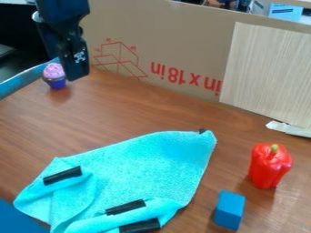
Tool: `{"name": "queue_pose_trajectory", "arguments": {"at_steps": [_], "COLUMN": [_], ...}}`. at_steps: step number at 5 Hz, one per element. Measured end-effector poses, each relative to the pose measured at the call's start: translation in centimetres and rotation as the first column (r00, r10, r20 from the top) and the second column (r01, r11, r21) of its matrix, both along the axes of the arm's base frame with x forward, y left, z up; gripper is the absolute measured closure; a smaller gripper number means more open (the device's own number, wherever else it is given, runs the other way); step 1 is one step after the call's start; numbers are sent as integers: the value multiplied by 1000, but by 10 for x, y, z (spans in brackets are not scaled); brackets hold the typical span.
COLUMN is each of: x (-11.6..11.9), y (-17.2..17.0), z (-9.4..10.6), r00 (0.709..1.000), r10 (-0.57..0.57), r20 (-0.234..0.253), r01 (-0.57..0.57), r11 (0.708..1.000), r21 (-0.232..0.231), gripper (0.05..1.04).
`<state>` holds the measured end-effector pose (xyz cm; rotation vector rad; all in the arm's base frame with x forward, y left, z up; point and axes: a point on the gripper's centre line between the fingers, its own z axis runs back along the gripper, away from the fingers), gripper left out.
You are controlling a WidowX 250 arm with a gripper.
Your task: Fold the cloth from bottom left to top right
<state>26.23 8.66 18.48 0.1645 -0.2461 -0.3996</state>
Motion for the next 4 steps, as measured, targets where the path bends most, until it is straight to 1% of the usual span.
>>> {"name": "queue_pose_trajectory", "arguments": {"at_steps": [1,2,4], "x": [-1,-22,-68], "y": [-1,21,23], "z": [-6,-17,-46], "r00": [1000,999,992], "r10": [-5,-5,-96], "r20": [-19,-49,-79], "r01": [5,4,94], "r11": [1000,1000,995], "r21": [-11,-17,-23], "gripper": [82,82,82]}}
